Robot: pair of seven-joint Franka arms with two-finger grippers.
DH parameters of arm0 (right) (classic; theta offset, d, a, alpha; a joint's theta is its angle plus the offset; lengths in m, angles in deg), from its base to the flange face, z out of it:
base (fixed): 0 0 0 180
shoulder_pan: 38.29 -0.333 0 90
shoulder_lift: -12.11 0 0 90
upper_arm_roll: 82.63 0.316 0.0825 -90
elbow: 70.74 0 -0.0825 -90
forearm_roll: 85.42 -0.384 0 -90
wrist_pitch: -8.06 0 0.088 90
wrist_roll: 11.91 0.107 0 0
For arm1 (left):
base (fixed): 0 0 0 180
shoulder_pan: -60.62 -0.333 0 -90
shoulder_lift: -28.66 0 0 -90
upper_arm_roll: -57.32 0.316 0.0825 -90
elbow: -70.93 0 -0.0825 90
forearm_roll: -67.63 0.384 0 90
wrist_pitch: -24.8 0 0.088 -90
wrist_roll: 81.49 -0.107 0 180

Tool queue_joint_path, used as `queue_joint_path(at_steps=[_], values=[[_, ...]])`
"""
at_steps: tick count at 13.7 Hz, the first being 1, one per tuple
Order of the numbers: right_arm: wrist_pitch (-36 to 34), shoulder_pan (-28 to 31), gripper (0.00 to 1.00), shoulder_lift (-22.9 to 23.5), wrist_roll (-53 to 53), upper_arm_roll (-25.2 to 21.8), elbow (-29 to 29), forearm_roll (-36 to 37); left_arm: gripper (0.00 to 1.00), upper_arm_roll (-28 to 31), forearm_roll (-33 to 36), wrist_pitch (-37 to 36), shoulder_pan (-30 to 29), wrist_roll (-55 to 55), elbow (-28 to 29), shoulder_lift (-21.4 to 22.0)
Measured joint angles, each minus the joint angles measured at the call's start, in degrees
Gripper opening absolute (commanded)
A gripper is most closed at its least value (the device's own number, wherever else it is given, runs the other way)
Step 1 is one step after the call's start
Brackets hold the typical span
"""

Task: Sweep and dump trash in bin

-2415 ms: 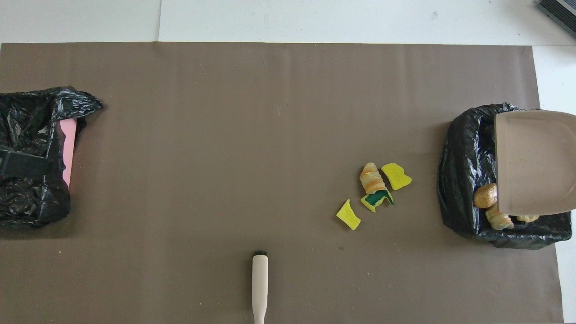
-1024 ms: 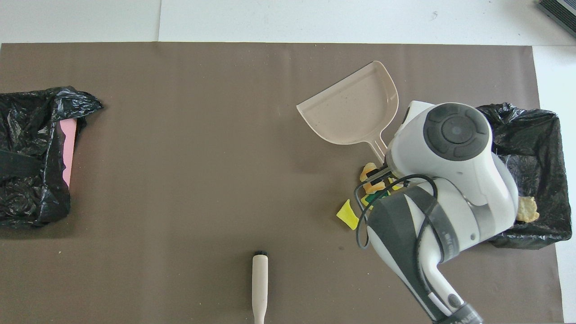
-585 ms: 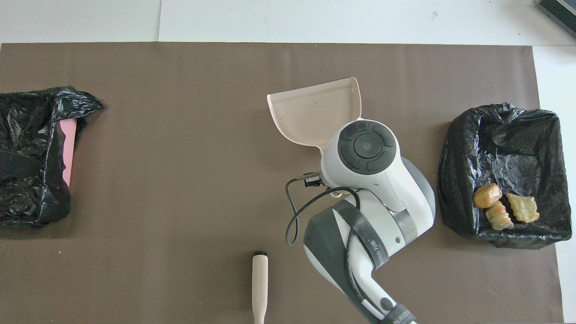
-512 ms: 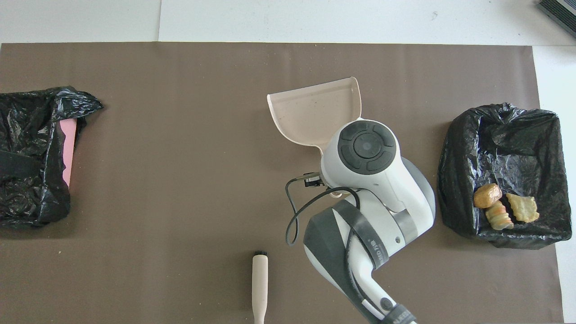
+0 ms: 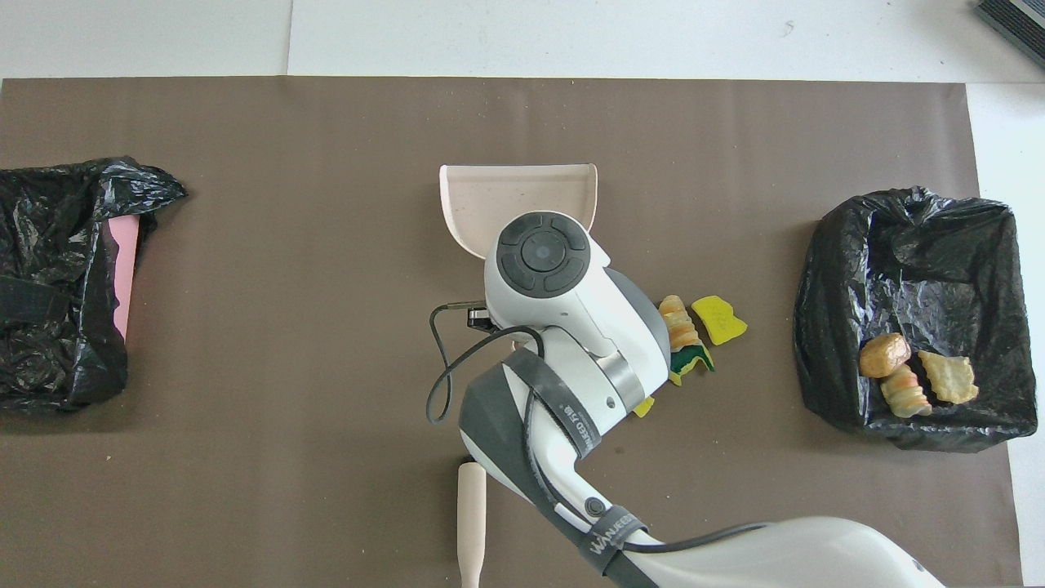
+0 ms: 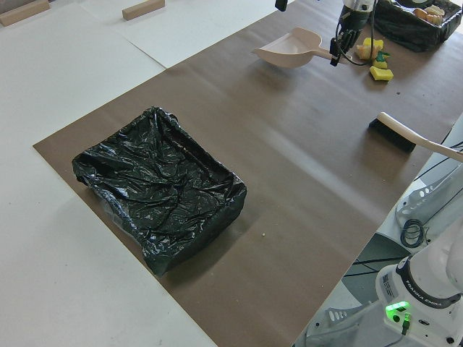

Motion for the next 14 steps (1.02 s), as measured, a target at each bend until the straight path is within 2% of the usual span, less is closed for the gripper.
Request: queue_joint_path(at_steps=[11,12,14], values=[[5.7,-1.3,0.03,1.8,0.0,-0.1,1.5,-1.8,1.0,0.1,0.0,-1.6,0.0,0.0,0.0,0.1],[5.9,-1.4,0.08,1.9,0.0,-0.1,1.7,-1.8,1.0,0.1,0.0,-1.9,0.0,0.0,0.0,0.1],[5.9,-1.7,0.54,2.0,0.0,-0.1,1.7,-1.8,1.0,0.1,0.0,-2.1,0.0,0.0,0.0,0.1]])
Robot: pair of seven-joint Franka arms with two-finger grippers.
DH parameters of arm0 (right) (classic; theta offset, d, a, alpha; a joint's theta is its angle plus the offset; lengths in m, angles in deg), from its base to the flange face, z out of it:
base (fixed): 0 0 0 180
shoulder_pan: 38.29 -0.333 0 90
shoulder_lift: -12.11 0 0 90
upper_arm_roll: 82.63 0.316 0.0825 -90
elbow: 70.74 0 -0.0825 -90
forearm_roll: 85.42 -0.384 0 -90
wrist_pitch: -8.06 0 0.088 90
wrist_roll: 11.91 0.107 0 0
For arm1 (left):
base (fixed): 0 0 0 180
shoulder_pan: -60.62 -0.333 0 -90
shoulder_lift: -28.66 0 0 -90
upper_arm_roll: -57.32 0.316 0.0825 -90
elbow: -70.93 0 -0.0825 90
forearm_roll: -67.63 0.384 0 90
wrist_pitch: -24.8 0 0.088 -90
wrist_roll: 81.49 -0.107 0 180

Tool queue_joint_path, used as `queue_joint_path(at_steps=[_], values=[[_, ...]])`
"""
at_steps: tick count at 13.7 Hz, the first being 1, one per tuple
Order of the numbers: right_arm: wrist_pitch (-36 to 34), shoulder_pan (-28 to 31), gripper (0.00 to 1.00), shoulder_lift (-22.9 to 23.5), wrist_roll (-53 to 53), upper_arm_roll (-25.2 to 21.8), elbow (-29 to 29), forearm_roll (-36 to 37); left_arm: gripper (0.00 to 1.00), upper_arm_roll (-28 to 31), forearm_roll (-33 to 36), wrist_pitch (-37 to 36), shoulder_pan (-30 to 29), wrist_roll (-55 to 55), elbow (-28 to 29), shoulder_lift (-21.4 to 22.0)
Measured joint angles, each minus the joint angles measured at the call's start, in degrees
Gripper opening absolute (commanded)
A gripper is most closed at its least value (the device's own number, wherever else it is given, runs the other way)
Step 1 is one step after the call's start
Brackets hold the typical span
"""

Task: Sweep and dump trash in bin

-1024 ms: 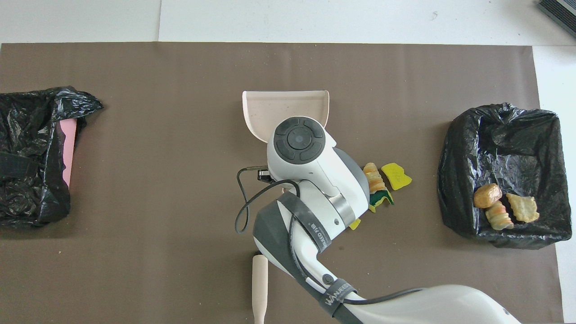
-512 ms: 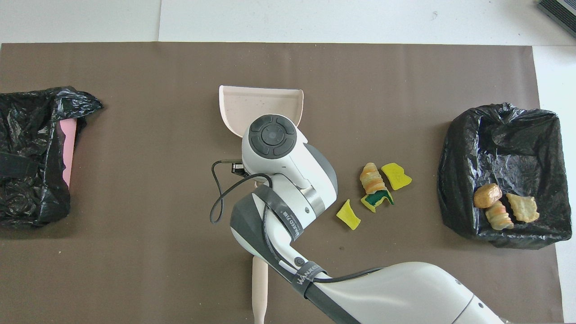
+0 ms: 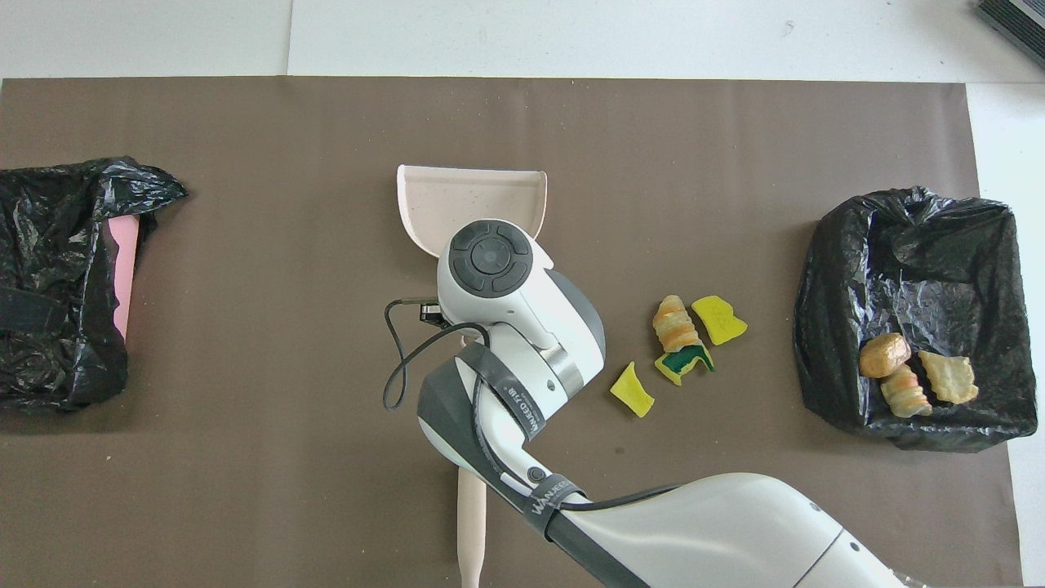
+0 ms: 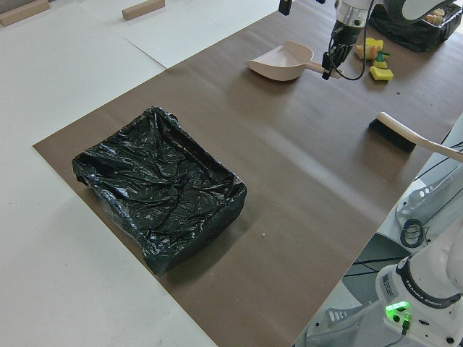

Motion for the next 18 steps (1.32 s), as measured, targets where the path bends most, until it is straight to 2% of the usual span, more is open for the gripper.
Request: queue_joint_path(at_steps=[1,2,6,10,13,16,18], values=[[0.0,0.0,0.92,0.0,0.0,0.0,0.0,0.0,1.0,0.0,0.0,0.0,0.0,0.0,0.0,0.0],[0.0,0.0,1.0,0.0,0.0,-0.1,0.0,0.0,1.0,0.0,0.0,0.0,0.0,0.0,0.0,0.0],[-0.2,0.1,1.0,-1.1,0.0,-0.2,-0.2,0.0,1.0,-0.2,0.0,-0.3,0.0,0.0,0.0,0.1],[-6.8,0.0,1.0,-7.9,0.0,-0.1,0.8,-1.4,1.0,-0.9,0.0,-0.1,0.1,0.0,2.4,1.2],[-10.6,-1.3,1.0,-16.0,0.0,0.1,6.7,-4.5,1.0,-1.6,0.0,4.8,2.0,1.1,6.3,1.4],[-12.6,-5.6,1.0,-23.3,0.1,0.2,15.6,-6.2,1.0,-2.0,-0.1,14.3,8.0,8.5,12.9,0.4],[-12.1,-8.5,1.0,-27.3,0.3,0.2,22.0,-10.8,1.0,-2.2,0.0,20.1,12.2,13.4,15.9,-1.8]])
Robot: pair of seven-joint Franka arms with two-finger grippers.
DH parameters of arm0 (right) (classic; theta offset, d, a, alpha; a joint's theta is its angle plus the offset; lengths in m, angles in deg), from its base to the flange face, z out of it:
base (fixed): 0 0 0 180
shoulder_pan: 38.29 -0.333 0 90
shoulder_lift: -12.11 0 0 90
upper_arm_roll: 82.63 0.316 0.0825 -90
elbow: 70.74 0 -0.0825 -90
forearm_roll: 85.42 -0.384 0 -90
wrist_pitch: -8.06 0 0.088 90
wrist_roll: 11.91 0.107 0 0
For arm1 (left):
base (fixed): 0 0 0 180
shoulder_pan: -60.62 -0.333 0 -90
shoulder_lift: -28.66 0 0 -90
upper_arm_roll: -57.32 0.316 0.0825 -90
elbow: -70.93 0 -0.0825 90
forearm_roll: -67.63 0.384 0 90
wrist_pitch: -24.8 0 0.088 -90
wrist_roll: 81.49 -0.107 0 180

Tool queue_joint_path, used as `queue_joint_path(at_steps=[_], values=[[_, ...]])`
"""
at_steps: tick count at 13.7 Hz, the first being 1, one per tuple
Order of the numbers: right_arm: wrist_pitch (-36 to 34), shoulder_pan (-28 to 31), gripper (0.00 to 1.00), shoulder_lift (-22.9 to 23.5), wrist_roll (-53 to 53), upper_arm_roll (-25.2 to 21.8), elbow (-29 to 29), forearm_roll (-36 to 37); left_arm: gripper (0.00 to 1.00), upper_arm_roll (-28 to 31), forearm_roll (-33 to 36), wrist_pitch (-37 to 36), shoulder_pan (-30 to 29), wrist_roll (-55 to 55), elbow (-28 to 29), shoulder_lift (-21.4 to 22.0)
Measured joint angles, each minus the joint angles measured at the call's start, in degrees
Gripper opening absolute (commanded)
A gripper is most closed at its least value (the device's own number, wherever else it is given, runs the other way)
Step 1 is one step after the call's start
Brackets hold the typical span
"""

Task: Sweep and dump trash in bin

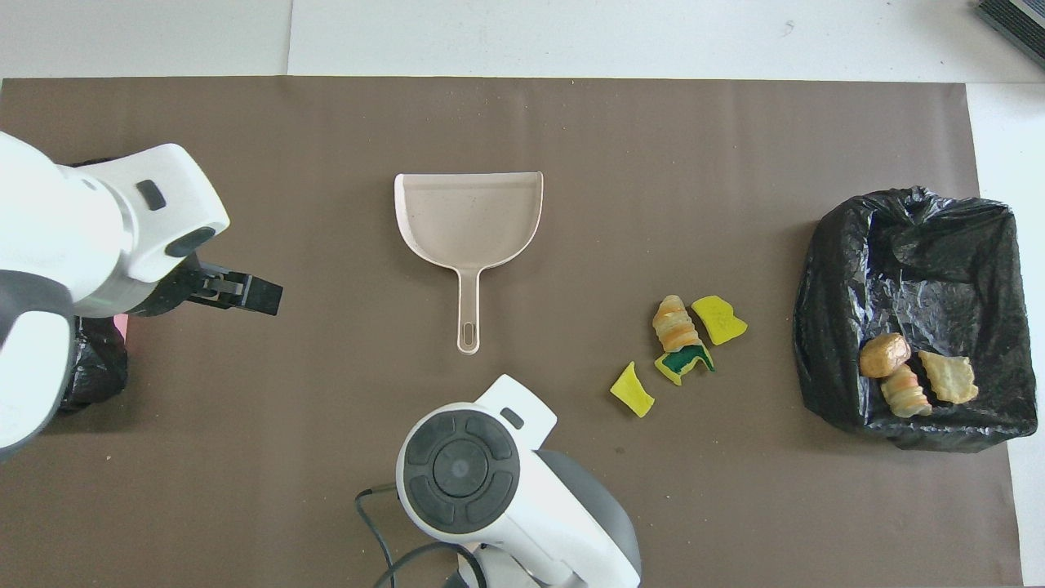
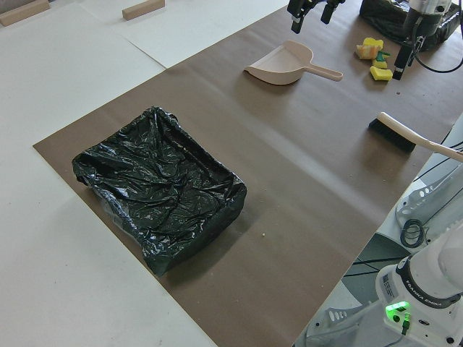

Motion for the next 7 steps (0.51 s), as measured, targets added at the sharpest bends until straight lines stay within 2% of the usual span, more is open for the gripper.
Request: queue_joint_path(at_steps=[5,7], values=[[2.2,-5.8,1.0,-10.5,2.9,0.0,15.5,-9.2,1.0,-0.1,0.0,11.7,8.5,10.9,2.9,-7.6],[5.2,-6.9,1.0,-13.2,4.2,0.0,20.7,-11.5,1.0,-0.1,1.4,17.6,12.2,16.7,3.2,-12.1]])
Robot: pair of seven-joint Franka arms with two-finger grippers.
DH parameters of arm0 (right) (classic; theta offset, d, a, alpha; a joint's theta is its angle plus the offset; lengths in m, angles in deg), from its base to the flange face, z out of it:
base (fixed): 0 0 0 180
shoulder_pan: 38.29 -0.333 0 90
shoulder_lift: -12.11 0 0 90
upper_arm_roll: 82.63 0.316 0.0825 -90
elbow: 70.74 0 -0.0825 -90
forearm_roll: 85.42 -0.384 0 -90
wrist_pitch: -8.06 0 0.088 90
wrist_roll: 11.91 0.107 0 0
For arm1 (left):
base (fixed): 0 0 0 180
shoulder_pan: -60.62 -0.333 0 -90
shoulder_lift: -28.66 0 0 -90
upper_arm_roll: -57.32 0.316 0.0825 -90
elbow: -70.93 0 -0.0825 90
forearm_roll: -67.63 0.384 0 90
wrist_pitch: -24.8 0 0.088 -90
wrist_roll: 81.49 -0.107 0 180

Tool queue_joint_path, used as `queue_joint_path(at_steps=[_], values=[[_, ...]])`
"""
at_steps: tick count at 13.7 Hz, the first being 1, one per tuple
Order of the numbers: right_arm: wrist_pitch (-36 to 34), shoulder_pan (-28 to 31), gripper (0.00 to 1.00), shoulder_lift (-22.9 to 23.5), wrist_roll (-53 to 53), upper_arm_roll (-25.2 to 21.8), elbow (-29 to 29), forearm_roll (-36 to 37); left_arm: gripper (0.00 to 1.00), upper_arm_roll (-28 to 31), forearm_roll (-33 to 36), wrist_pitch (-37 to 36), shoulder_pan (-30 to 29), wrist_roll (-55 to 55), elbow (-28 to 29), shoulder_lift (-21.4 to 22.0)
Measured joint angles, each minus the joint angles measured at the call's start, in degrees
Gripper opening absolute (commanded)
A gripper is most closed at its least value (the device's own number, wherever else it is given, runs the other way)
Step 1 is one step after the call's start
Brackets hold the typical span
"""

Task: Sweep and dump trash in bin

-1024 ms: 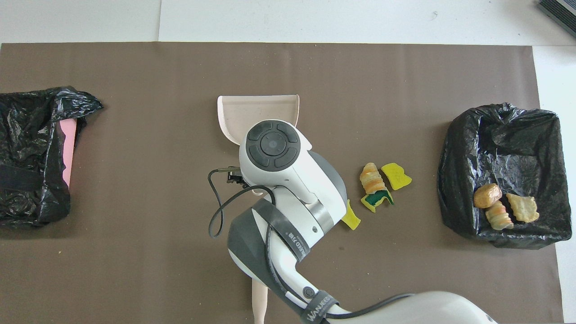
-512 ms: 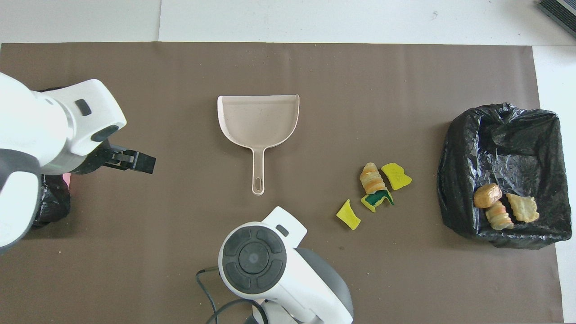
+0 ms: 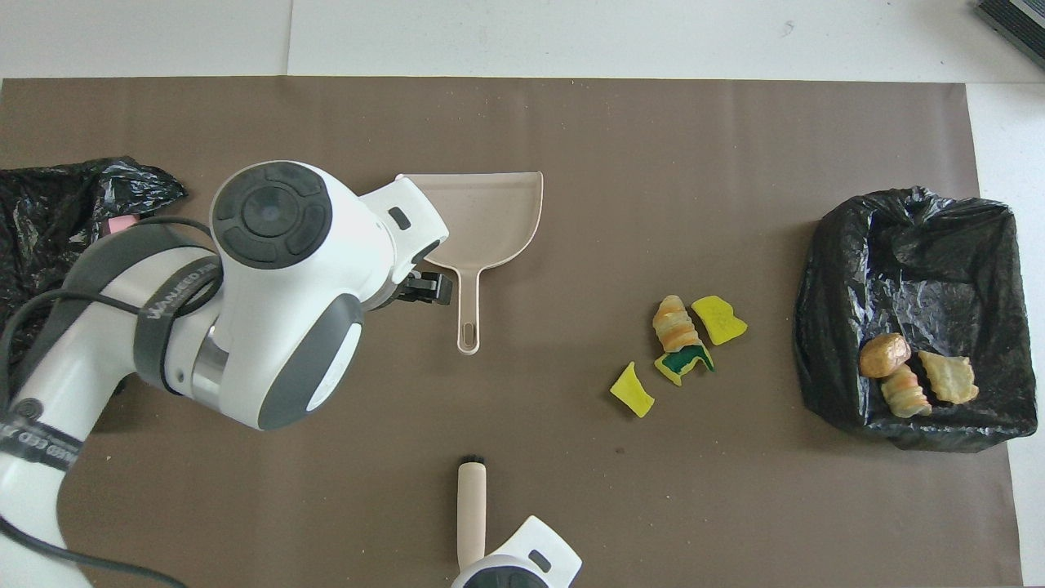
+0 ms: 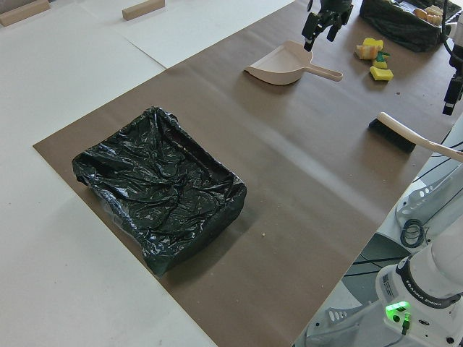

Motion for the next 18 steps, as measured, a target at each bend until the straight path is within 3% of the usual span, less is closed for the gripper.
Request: queue_joint_path(at_steps=[2,5,9,10,11,12,14,15,16,18], values=[[7.1,-3.1,1.0,0.1,2.5,0.0,4.4,-0.4,1.0,0.0,1.6,4.4,2.3,4.1,0.0,-4.5],[15.4,-8.0,1.0,3.4,5.8,0.0,7.1,-0.5,1.0,0.0,1.7,8.0,3.3,6.7,0.3,-7.7],[18.2,-9.6,1.0,6.2,6.0,0.0,7.8,-0.5,1.0,0.0,1.7,10.4,4.2,8.2,1.0,-9.9],[19.4,-10.1,1.0,6.4,6.0,0.0,8.6,-0.5,0.98,0.0,1.7,10.7,4.3,8.5,1.0,-10.2],[20.1,-10.4,1.0,6.5,6.0,0.0,9.1,-0.5,0.84,0.0,1.7,10.7,4.3,8.8,1.1,-10.3],[20.5,-10.6,0.84,6.5,6.0,0.0,9.5,-0.5,0.72,0.0,1.7,10.8,4.3,8.9,1.2,-10.3],[20.5,-10.6,0.35,6.5,6.0,0.0,9.9,-0.5,0.57,0.0,1.7,10.8,4.3,9.1,1.3,-10.3],[20.5,-10.6,0.04,6.5,6.0,0.0,9.9,-0.5,0.5,0.0,1.7,10.8,4.3,9.1,1.4,-10.3],[20.5,-10.6,0.0,6.5,6.1,0.0,10.0,-0.5,0.36,0.0,1.7,10.8,4.3,9.1,1.6,-10.3],[20.5,-10.6,0.0,6.5,6.9,-0.1,10.0,-0.5,0.22,0.0,1.7,10.8,4.3,9.2,1.8,-10.3]])
